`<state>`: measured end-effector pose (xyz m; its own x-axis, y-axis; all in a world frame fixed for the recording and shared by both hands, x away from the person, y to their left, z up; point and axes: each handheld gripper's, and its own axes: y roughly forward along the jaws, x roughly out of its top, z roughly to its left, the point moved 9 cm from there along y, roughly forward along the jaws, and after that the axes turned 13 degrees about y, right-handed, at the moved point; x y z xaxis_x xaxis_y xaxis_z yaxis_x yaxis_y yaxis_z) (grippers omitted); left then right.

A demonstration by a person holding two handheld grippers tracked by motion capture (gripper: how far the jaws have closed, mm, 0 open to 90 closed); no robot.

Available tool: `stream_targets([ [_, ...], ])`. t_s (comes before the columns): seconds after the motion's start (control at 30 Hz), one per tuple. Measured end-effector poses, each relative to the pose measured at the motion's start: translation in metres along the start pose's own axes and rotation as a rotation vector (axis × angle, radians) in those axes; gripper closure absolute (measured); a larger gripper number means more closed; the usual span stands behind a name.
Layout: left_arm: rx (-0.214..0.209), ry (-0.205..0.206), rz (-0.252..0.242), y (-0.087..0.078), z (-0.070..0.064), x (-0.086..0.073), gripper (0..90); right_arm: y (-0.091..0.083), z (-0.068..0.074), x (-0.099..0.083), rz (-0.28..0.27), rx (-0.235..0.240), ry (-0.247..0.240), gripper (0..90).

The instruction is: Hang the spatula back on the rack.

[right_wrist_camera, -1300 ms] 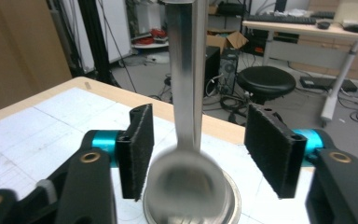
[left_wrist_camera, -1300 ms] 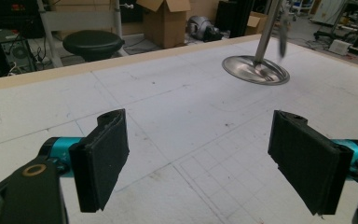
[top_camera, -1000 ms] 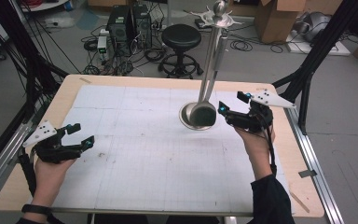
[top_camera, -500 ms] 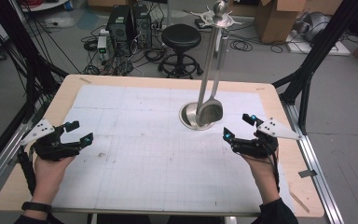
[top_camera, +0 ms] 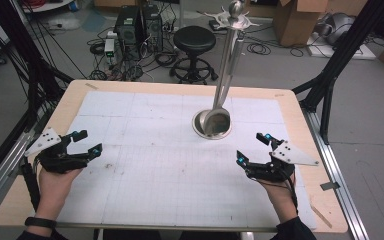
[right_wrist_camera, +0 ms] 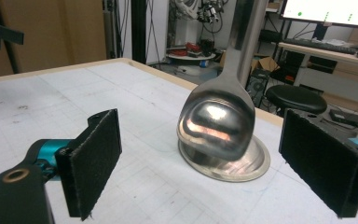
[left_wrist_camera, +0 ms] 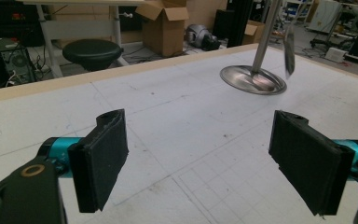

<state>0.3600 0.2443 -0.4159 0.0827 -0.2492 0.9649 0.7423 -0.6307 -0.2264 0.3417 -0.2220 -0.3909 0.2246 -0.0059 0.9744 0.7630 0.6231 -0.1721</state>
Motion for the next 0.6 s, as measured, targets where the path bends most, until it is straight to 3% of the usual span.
stream_targets([
  [0.6,-0.006,0.006,0.012,0.0013,-0.0016,-0.0013,20.0,0.0013,-0.0021,-0.0039,0.008,-0.007,0.005,13.3],
])
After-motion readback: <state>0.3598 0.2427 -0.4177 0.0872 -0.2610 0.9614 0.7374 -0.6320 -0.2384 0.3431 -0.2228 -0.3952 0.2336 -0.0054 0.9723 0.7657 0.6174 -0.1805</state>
